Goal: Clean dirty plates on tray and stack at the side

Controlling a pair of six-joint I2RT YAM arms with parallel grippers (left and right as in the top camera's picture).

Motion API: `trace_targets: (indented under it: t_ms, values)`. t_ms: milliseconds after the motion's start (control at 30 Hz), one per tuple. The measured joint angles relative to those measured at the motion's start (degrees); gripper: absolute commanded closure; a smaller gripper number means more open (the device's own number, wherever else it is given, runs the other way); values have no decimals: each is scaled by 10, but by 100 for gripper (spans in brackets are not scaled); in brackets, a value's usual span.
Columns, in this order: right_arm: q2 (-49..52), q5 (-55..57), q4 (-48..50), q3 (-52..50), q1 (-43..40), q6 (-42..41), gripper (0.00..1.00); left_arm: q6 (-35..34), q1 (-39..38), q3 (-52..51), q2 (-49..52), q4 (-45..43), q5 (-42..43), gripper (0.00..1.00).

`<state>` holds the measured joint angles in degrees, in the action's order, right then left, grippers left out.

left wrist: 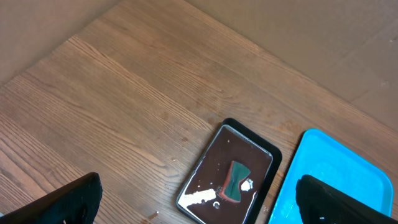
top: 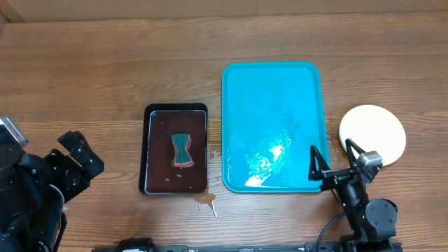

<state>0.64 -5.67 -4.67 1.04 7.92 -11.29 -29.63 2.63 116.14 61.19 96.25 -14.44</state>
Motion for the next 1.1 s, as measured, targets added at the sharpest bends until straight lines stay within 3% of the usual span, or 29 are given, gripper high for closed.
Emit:
trace_targets:
  t_ms: [400, 567, 867, 1100]
  values:
    - [0, 0, 0, 0, 0, 0, 0, 0, 0, 0, 0, 2, 0, 0]
    - [0, 0, 0, 0, 0, 0, 0, 0, 1, -45, -29, -103, 0, 0]
    - [0, 1, -1, 0, 0, 0, 0, 83, 5, -406, -230, -496, 75, 0]
    - [0, 1, 0, 0, 0, 0, 0, 123, 5, -662, -374, -653, 138, 0]
